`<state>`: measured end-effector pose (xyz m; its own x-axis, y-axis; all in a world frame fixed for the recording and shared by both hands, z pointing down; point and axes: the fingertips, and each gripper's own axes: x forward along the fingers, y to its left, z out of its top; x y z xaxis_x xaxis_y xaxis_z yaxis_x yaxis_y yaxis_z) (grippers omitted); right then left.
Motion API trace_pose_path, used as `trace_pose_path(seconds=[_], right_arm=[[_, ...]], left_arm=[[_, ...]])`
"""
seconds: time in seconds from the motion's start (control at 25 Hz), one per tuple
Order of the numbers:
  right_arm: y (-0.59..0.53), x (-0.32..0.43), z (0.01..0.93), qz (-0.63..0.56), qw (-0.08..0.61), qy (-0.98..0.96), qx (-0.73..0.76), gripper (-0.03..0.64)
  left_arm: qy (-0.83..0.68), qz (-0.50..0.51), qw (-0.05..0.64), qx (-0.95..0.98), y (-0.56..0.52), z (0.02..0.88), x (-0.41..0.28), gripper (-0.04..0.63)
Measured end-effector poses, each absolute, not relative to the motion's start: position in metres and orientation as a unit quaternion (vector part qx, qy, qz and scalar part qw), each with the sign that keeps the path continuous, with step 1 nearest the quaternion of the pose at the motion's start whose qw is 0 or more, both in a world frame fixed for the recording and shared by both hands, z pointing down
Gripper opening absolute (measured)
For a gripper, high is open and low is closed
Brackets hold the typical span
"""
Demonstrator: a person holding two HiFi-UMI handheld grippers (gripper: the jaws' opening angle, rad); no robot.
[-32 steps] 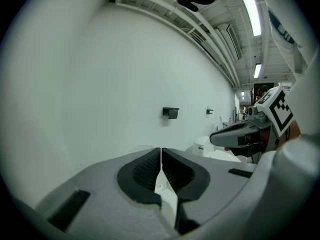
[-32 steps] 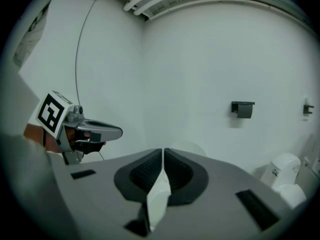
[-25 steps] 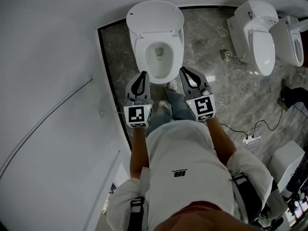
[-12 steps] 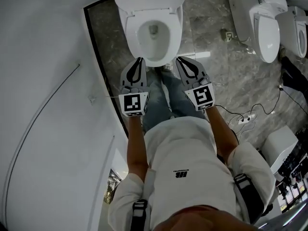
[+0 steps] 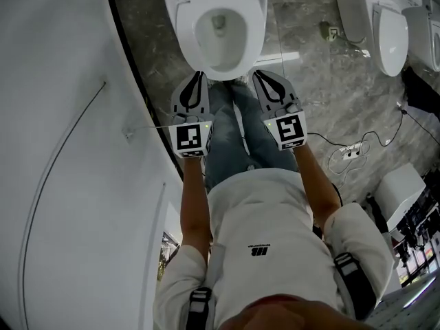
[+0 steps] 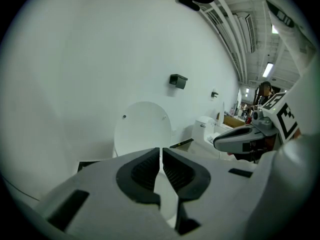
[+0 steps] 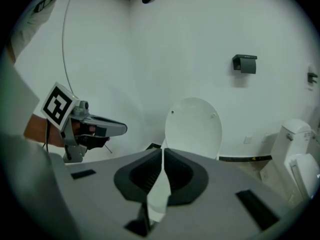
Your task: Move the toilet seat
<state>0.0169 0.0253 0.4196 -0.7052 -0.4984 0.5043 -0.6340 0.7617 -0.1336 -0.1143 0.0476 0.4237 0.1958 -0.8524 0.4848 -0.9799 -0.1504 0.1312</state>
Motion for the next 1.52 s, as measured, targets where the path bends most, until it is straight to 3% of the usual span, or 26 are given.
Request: trace_pose_path(seconds=[1.52], right_arm=[[0.049, 0.041, 0.646, 0.228, 0.331, -0.836, 0.373, 0.037]], left_arm=[[-0.583, 0.209, 0.316, 0.719, 0.080, 0.638, -0.119, 0.035]])
